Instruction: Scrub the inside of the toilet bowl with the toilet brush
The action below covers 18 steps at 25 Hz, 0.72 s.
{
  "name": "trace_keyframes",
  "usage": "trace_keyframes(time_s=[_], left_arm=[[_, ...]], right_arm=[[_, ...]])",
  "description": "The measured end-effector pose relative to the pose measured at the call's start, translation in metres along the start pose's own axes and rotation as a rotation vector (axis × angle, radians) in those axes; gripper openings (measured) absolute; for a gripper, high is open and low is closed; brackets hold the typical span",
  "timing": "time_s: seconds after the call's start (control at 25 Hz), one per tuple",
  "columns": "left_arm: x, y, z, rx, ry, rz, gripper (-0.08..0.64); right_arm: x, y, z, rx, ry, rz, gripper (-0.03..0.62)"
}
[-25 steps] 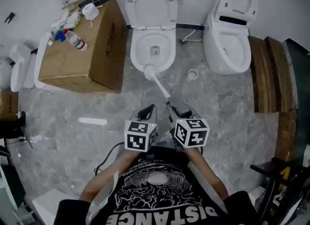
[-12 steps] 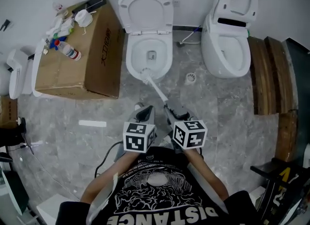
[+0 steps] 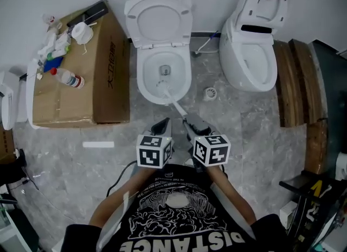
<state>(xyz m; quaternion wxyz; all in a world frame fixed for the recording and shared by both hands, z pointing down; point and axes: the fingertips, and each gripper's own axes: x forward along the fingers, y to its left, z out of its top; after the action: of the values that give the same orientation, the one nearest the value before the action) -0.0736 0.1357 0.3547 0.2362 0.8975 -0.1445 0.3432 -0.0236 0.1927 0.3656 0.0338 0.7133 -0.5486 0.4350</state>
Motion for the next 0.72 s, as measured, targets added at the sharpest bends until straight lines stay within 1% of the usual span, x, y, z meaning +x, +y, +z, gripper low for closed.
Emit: trace_keyframes(time_s=[0.24, 0.4, 0.56, 0.72], left_arm=[[0.016, 0.047, 0.034, -0.008, 0.014, -0.049, -0.008], [0.025, 0.083, 0.048, -0.021, 0.023, -0.06, -0.008], [0.037, 0.11, 0.055, -0.059, 0.035, -0.069, -0.008], [0.05, 0.119, 0.052, -0.069, 0.067, -0.073, -0.008]], right_arm=[[0.047, 0.012, 0.024, 0.007, 0.047, -0.049, 0.15], [0.08, 0.018, 0.035, 0.016, 0.072, -0.071, 0.15], [0.1, 0.02, 0.043, 0.011, 0.096, -0.096, 0.15], [0.11, 0.02, 0.044, 0.025, 0.125, -0.094, 0.15]])
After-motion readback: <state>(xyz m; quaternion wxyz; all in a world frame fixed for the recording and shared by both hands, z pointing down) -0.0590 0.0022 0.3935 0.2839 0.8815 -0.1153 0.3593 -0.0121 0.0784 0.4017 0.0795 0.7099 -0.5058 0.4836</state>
